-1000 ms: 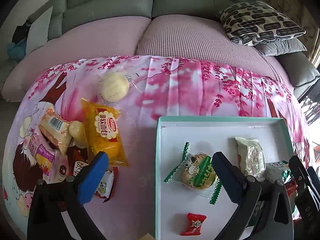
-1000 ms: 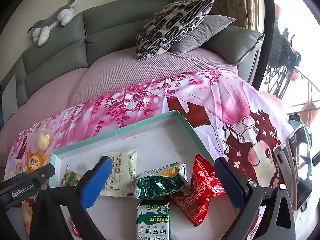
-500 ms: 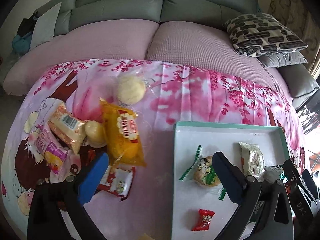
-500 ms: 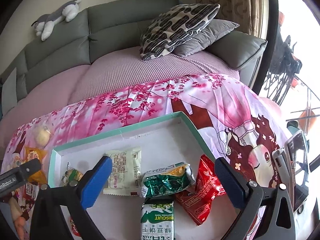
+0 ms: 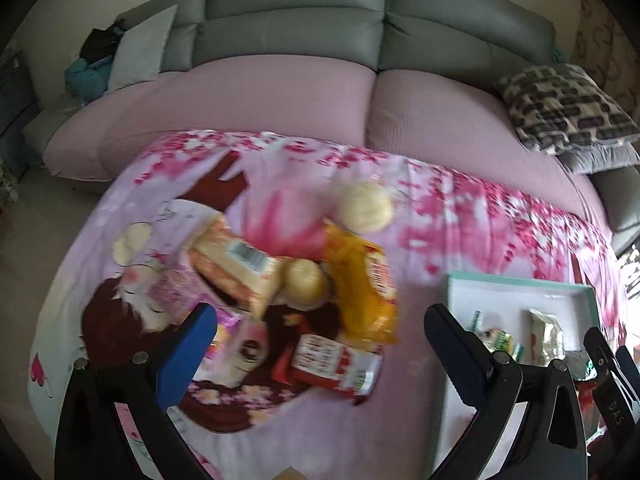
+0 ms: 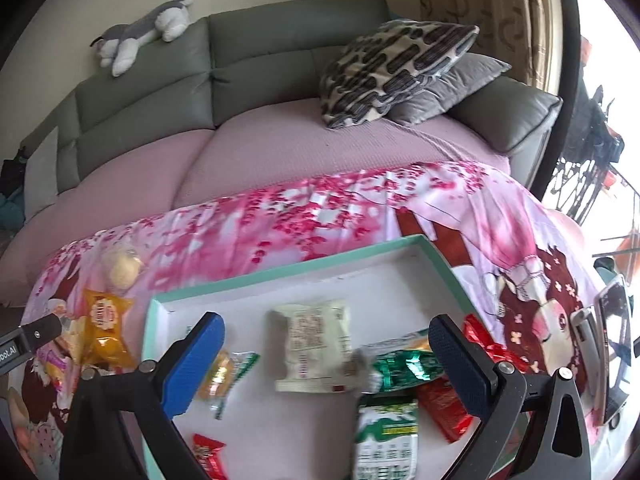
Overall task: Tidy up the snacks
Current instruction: 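Withdraw both open tools from the tray back to the snack pile, then grasp the purple Swiss roll pack with the left tool while the right tool grasps the red-white milk biscuit pack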
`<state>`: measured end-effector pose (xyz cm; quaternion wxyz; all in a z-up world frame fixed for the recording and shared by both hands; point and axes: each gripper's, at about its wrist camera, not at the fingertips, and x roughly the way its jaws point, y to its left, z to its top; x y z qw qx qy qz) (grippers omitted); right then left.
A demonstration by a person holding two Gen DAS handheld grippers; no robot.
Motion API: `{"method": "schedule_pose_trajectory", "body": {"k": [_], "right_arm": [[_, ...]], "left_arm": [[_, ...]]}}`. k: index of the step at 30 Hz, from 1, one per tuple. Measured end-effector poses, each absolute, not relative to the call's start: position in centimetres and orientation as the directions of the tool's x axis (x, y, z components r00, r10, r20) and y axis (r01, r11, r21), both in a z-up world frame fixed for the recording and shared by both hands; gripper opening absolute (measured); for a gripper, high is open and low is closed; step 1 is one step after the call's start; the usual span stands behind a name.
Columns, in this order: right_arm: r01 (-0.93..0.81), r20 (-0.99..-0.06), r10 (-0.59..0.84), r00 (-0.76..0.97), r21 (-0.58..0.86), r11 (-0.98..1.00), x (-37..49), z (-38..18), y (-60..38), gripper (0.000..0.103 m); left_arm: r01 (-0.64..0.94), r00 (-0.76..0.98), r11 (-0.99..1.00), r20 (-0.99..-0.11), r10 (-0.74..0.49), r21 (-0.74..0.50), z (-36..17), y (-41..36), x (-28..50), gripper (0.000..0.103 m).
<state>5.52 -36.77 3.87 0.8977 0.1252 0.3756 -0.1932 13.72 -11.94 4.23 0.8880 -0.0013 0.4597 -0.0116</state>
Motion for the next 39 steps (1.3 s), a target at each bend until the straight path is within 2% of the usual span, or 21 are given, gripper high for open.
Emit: {"method": "schedule_pose_trajectory", "body": {"k": [6, 21, 39], "right_arm": [[0.405, -0.711, -0.228, 0.666, 0.087, 0.91, 6.3, 4.4, -34.6, 0.103], [0.253, -0.723, -0.119, 0.68, 0.079, 0.964, 9.0, 4.1, -26.8, 0.103], [0.096, -0.758, 0.011, 0.653, 0.097, 0.991, 11.4, 2.1, -18.5, 0.103]], "left_arm": [[-0.057, 0.61, 0.998, -0.792, 0.008, -0.034, 5.0, -7.7, 13.6, 0.103], [-0.191, 0.585, 0.979, -0.809, 0.051, -0.076, 3.9, 0.8, 13.7, 0.103], [-0.216, 0.526, 0.968, -0.85, 0.005, -0.128, 1.2, 3.5, 14.7, 0.103]]}}
